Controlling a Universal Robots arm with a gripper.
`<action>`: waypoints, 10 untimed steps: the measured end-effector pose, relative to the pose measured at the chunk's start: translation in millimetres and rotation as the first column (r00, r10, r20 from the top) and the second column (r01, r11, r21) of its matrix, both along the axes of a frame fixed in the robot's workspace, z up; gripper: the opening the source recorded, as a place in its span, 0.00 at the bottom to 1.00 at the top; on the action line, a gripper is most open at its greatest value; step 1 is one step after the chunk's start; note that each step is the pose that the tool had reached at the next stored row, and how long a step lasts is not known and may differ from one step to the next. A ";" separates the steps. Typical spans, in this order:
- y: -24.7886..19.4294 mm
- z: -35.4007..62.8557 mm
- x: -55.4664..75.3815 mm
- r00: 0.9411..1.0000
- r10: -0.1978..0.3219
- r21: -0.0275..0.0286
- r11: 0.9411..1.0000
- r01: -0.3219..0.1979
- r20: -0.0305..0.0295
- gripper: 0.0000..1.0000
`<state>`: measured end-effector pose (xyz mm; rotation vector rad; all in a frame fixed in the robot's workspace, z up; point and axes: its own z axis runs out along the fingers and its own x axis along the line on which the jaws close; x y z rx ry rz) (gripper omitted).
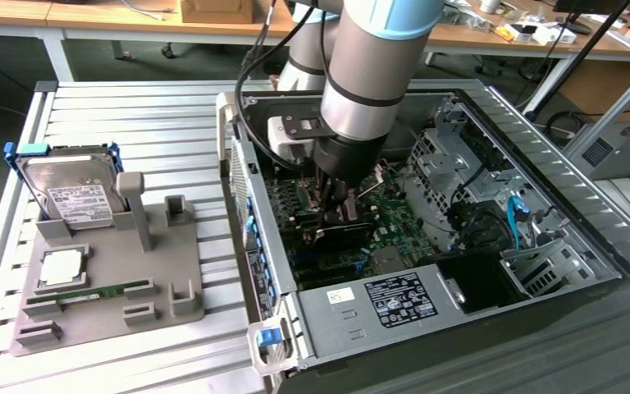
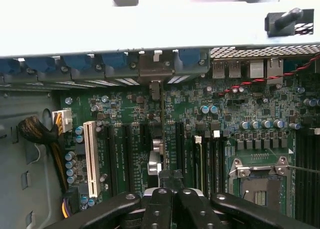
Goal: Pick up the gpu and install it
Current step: 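Press down on the gpu until it lock into place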
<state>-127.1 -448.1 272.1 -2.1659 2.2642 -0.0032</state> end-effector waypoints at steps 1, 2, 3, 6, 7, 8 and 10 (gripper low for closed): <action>-0.2 0.0 -0.7 1.000 0.000 0.001 1.000 0.000 0.001 0.11; -0.3 0.0 -1.2 1.000 0.000 0.002 1.000 0.000 0.001 0.11; -0.3 0.0 -1.8 1.000 0.000 0.002 1.000 0.000 0.001 0.11; -0.3 0.0 -2.5 1.000 0.000 0.002 1.000 0.000 0.001 0.11; -0.3 0.0 -2.6 1.000 0.000 0.002 1.000 0.000 0.001 0.11; -0.5 -0.1 -2.7 1.000 0.000 0.002 1.000 0.000 0.002 0.11; -1.0 -0.3 -3.3 1.000 0.000 0.002 1.000 0.000 0.001 0.11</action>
